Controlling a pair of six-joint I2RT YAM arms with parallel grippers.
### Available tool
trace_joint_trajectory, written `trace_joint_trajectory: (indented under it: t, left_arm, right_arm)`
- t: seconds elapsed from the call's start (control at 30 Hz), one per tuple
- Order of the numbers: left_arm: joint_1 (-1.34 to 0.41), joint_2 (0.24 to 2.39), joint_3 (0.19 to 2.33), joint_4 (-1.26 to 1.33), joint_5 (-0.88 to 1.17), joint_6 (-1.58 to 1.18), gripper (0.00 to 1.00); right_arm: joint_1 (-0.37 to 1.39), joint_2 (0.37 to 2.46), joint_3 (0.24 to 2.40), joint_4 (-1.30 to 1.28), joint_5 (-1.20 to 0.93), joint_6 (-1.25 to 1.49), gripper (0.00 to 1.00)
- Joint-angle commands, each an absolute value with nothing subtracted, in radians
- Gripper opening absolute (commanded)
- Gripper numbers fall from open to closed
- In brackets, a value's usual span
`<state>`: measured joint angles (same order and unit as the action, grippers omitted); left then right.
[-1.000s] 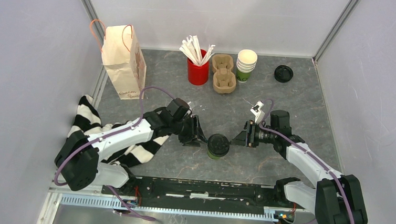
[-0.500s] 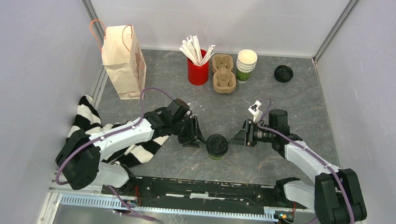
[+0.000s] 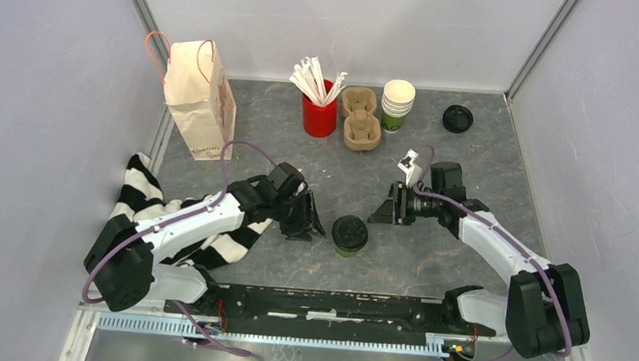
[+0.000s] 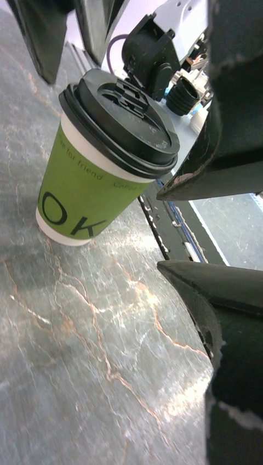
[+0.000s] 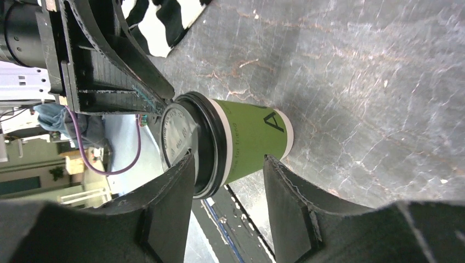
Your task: Pack the takeout coffee
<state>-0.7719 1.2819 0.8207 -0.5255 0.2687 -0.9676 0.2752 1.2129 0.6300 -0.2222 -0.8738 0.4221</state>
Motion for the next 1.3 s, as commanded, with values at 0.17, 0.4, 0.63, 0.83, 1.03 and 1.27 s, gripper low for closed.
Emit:
trace_joint_trajectory:
  t: [0.17, 0.4, 0.63, 0.83, 1.03, 1.27]
  left_arm:
    - [-0.770, 1.174, 0.910, -0.553, 0.242, -0.881, 0.75]
    - [-0.759, 1.310, 0.973, -0.348, 0.374, -0.855, 0.90]
    - [-0.759, 1.480, 1.098, -0.424, 0.368, -0.726, 0.79]
    - [-0.764, 1.478, 1.046, -0.411, 0.382, -0.728, 0.64]
    - [-0.778, 1.399, 0.921, -0.329, 0.394, -0.817, 0.55]
    - [-0.793, 1.320, 0.829, -0.286, 0.371, -0.900, 0.49]
  right_arm:
    - [0.281, 1.162, 0.762, -0.517, -0.764, 0.263, 0.67]
    - [0.342, 0.991, 0.543, -0.225, -0.894, 0.549, 0.88]
    - [0.413, 1.008, 0.484, -0.074, -0.851, 0.666, 0.66]
    - [0.423, 1.056, 0.528, -0.132, -0.793, 0.597, 0.56]
    - [0.423, 1.100, 0.545, -0.128, -0.745, 0.576, 0.50]
    - [0.422, 1.168, 0.617, -0.114, -0.759, 0.560, 0.50]
